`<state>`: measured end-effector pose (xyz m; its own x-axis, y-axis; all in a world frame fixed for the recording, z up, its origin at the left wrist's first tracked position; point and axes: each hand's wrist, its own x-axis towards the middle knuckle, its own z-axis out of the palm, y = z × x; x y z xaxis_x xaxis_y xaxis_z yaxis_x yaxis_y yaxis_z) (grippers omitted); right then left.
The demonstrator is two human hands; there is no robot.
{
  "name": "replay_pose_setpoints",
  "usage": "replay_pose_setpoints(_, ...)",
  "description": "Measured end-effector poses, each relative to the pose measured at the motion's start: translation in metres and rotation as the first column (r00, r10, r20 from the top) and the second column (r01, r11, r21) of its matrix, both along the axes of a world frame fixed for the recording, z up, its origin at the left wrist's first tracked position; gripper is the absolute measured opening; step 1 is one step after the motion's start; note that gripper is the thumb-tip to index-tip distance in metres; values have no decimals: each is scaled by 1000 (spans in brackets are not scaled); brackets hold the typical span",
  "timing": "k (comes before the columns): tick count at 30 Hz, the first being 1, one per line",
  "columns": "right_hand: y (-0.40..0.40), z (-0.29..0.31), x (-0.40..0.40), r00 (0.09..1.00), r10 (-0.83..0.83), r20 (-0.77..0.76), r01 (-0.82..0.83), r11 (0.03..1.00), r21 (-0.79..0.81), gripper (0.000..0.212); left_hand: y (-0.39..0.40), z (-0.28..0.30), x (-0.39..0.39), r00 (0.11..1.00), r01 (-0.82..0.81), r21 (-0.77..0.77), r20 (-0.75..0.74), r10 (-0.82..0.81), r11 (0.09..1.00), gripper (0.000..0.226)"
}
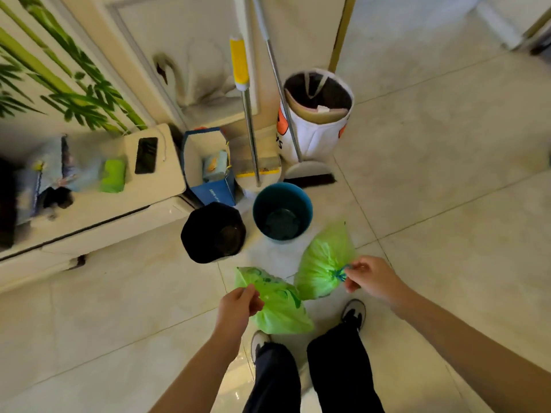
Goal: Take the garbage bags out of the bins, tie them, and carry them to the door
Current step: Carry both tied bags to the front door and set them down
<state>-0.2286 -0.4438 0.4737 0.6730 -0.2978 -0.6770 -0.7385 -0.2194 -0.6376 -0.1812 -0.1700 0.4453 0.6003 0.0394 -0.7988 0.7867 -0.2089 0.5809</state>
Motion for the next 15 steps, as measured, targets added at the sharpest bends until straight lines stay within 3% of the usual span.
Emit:
replay_pose_setpoints(4, -8, 55, -33, 981, -183, 65, 187, 980, -69, 16, -27, 59, -5, 982, 187, -76, 10, -187, 979, 34)
replay_pose_setpoints(10, -46, 118, -78, 955, -257, 150, 291, 912, -288, 13, -89, 126, -10, 872, 472, -78, 188, -452, 878, 27)
replay_pose_setpoints(15, -82, 149, -122, 887, -392, 246, 455, 835, -311, 7, -149, 158, -24, 797, 573, -85, 288, -531, 815, 26)
